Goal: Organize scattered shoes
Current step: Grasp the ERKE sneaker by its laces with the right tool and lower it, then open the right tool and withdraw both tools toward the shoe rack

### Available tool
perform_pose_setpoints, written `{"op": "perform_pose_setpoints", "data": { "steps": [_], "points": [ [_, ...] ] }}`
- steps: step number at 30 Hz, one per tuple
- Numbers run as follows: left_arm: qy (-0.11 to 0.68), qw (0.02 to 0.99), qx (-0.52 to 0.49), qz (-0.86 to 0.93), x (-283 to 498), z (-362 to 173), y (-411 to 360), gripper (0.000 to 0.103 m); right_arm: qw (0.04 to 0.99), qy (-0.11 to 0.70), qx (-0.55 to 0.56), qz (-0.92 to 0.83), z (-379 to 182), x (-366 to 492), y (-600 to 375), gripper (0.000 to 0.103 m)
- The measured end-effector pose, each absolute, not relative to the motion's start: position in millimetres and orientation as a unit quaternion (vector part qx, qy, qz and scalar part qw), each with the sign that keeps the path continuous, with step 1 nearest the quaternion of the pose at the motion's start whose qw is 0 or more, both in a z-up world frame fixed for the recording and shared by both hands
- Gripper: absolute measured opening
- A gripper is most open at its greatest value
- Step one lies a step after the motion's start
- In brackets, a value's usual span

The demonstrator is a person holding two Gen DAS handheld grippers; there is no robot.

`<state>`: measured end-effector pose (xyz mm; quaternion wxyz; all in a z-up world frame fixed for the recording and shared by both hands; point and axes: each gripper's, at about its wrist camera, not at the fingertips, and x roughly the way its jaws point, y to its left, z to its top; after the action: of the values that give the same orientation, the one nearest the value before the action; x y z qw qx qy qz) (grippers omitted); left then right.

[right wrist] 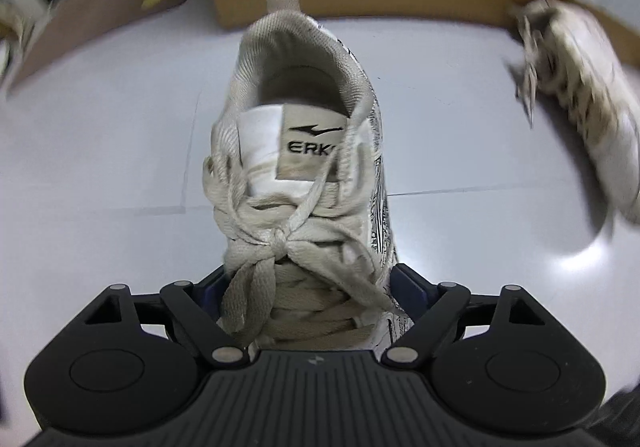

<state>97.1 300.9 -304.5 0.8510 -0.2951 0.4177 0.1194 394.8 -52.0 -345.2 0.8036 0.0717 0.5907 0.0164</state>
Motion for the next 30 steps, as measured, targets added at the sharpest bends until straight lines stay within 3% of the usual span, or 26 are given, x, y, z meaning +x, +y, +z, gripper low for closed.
{"op": "perform_pose_setpoints", "data": {
  "steps": [14, 24, 30],
  "points": [
    [0.418, 0.85, -0.301, 0.111, 96.2, -304.5, 293.7, 0.101, 0.792, 0.599, -0.092, 0.074, -349.7, 372.6, 3.5, 0.078],
    [0.415, 0.846, -0.315, 0.112, 95.1, -301.8, 297.2, 0.101, 0.784, 0.612, -0.059, 0.082, -343.2, 355.7, 4.9, 0.078],
    [0.419, 0.85, -0.305, 0.099, 101.7, -296.9, 290.1, 0.101, 0.802, 0.581, -0.048, 0.131, -301.7, 315.0, -13.6, 0.079]
  ]
}}
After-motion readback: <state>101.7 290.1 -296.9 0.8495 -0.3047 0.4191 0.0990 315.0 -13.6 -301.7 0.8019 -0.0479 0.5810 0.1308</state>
